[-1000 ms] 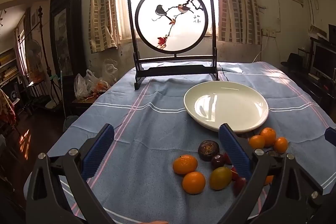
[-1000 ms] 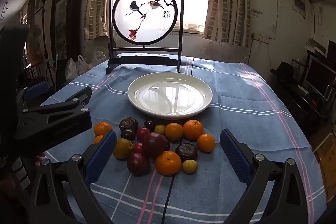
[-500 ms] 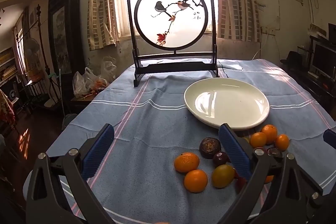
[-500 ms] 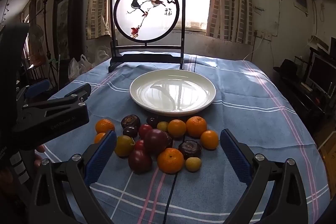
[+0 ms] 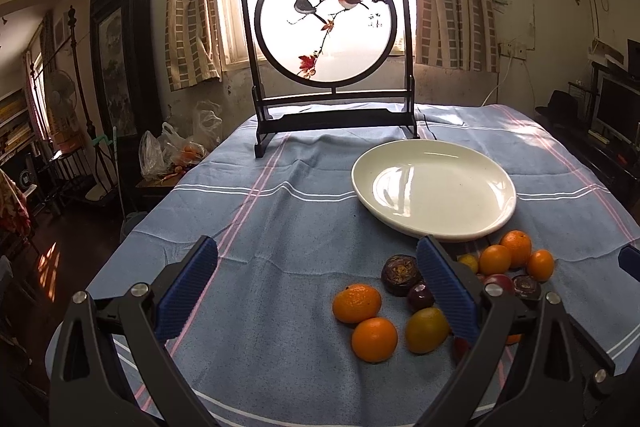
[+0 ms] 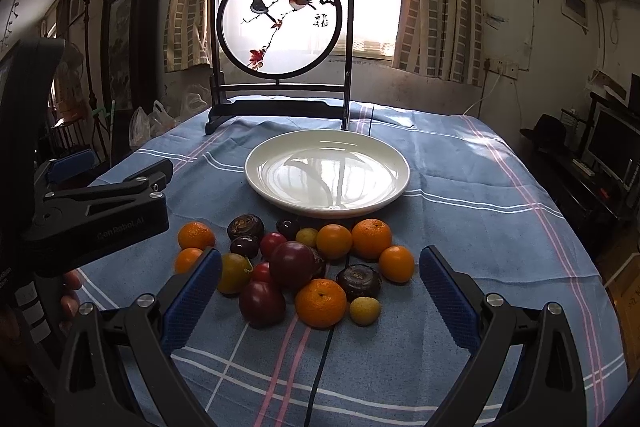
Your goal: Organize fruits
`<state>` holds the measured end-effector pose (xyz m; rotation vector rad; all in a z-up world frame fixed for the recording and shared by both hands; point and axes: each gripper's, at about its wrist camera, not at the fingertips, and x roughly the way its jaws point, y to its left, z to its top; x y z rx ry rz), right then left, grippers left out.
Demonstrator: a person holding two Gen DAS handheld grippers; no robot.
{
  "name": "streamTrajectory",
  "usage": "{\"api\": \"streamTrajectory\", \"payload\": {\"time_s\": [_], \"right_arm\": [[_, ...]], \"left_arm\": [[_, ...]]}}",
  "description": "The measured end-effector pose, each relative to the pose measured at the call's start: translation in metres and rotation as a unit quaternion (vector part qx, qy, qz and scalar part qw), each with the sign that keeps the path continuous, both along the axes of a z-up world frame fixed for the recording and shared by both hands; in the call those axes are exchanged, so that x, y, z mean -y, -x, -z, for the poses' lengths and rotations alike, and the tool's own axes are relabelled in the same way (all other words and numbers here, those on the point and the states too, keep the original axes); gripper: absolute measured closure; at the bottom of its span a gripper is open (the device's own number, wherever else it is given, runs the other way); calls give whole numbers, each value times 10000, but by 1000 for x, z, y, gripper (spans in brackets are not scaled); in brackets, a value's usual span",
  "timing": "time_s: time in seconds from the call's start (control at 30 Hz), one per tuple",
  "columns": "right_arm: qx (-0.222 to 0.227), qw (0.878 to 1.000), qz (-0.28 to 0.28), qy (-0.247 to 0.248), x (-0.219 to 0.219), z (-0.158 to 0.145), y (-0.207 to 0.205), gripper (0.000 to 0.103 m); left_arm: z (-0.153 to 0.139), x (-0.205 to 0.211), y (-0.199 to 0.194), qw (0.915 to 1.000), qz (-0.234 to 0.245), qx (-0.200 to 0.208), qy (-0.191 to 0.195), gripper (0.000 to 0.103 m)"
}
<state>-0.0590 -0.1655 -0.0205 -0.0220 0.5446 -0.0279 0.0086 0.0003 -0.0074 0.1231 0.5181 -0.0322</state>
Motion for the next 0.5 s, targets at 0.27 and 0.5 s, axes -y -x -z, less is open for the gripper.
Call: {"api": "streamTrajectory", "payload": {"time_s": [0.27,0.5], "right_arm": [[-39,10000,-29,40,-5,2,0,4],[24,9999,-38,101,-8,0,7,4]], "left_arm": [[3,2,1,9999,90,-69,2,5],[4,1,8,9999,99,-83,39,5]]}}
